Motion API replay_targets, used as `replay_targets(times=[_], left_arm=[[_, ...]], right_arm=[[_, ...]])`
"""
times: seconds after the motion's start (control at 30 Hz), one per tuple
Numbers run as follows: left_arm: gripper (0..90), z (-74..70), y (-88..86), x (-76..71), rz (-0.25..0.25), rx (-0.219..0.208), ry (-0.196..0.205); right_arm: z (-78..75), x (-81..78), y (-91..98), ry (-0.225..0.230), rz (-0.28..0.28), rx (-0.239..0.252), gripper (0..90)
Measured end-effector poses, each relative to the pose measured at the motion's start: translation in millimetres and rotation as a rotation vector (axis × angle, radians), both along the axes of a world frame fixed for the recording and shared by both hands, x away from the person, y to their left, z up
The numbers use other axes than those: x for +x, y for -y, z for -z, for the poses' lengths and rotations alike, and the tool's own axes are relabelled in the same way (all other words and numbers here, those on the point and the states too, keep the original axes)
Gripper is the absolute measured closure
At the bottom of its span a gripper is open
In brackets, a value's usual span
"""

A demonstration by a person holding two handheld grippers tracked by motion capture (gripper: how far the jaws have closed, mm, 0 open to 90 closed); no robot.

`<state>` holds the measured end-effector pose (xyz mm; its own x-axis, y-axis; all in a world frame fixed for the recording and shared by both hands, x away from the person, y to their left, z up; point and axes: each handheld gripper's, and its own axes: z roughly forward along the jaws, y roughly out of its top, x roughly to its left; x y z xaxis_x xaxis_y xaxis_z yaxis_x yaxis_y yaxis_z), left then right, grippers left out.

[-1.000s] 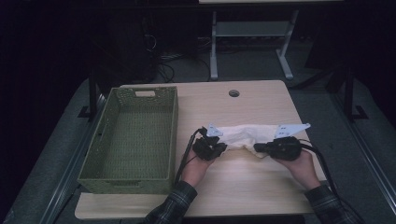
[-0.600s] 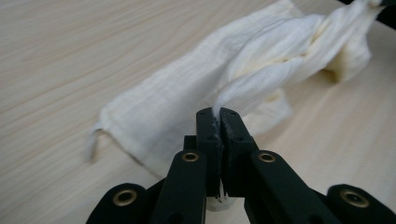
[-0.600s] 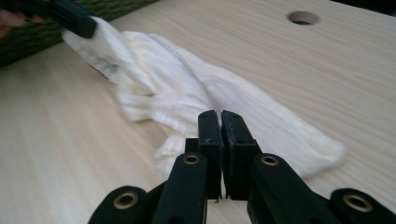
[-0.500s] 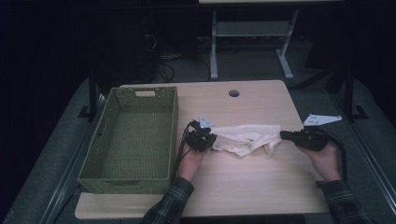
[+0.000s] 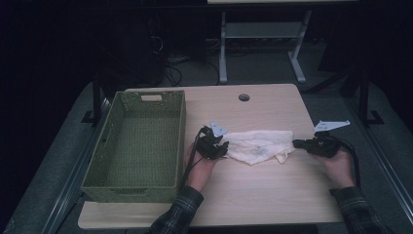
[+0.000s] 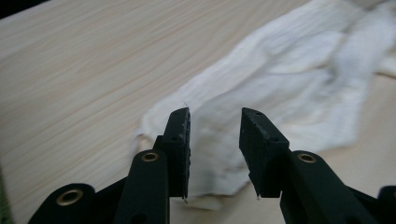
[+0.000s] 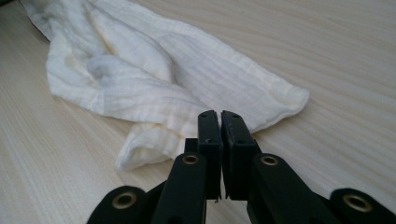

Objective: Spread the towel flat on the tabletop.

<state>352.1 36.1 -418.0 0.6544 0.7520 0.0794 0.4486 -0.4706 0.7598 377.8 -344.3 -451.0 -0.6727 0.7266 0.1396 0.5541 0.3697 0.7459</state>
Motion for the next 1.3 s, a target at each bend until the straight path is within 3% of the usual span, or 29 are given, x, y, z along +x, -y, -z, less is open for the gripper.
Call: replay_targets(times=[0.1, 0.17, 0.2, 0.37, 0.5, 0.53, 0.57, 0.6, 0.63, 0.73, 0.83, 0.93, 1.03, 1.13, 1.27, 1.3], left_arm=[[63.4, -1.1, 8.9, -8.7, 0.073, -0.016, -0.011], [64.5, 4.4, 15.5, -9.9, 0.139, -0.010, -0.057], [64.7, 13.9, 21.8, -8.2, 0.174, -0.005, -0.092], [64.6, 31.0, 32.0, -2.4, 0.200, 0.023, -0.133], [63.4, 43.2, 38.7, 2.8, 0.222, 0.064, -0.137], [66.9, 45.5, 39.8, 3.9, 0.222, 0.078, -0.137], [81.2, 46.1, 40.2, 4.3, 0.214, 0.076, -0.130], [81.2, 45.0, 39.7, 6.1, 0.223, 0.084, -0.134], [87.5, 44.5, 39.6, 7.3, 0.221, 0.076, -0.147], [89.4, 39.3, 38.2, 5.6, 0.232, 0.051, -0.187], [89.5, 21.7, 33.9, -0.6, 0.258, 0.007, -0.203], [89.4, 1.8, 29.9, -5.0, 0.283, -0.066, -0.191], [89.4, -9.6, 30.4, 0.8, 0.285, -0.076, -0.158], [89.3, -3.0, 32.4, 13.6, 0.272, -0.073, -0.174], [88.9, 23.2, 35.4, 32.0, 0.248, -0.048, -0.218], [88.8, 27.3, 36.2, 34.3, 0.246, -0.042, -0.213]], right_arm=[[1.8, 0.4, 0.2, -0.007, 0.006, -0.004, 86.9], [2.2, 0.7, 1.0, -0.001, 0.002, -0.006, 86.9], [2.4, 0.8, 1.3, -0.002, 0.001, -0.005, 86.9], [2.5, 0.8, 1.0, -0.001, 0.000, -0.007, 86.9], [2.9, 1.1, 1.4, -0.002, -0.003, -0.005, 86.8], [3.2, 1.2, 1.3, -0.002, -0.004, -0.005, 86.9], [3.4, 1.2, 0.8, -0.002, -0.004, -0.003, 86.9], [3.4, 1.2, 0.8, -0.002, -0.004, -0.003, 86.9], [3.3, 1.1, 0.7, -0.002, -0.005, -0.002, 86.9], [2.7, 0.8, 1.1, -0.001, -0.006, -0.003, 86.9], [1.7, 0.2, 2.5, 0.001, -0.003, 0.001, 86.9], [1.2, -0.2, 3.7, 0.004, -0.001, 0.004, 86.9], [1.1, 0.2, 3.8, 0.003, -0.002, 0.003, 86.9], [1.1, 0.4, 2.2, 0.001, 0.002, -0.002, 86.9], [1.2, 0.4, 1.9, 0.005, -0.003, -0.002, 86.9], [1.5, 0.5, 1.8, 0.004, -0.003, -0.003, 86.9]])
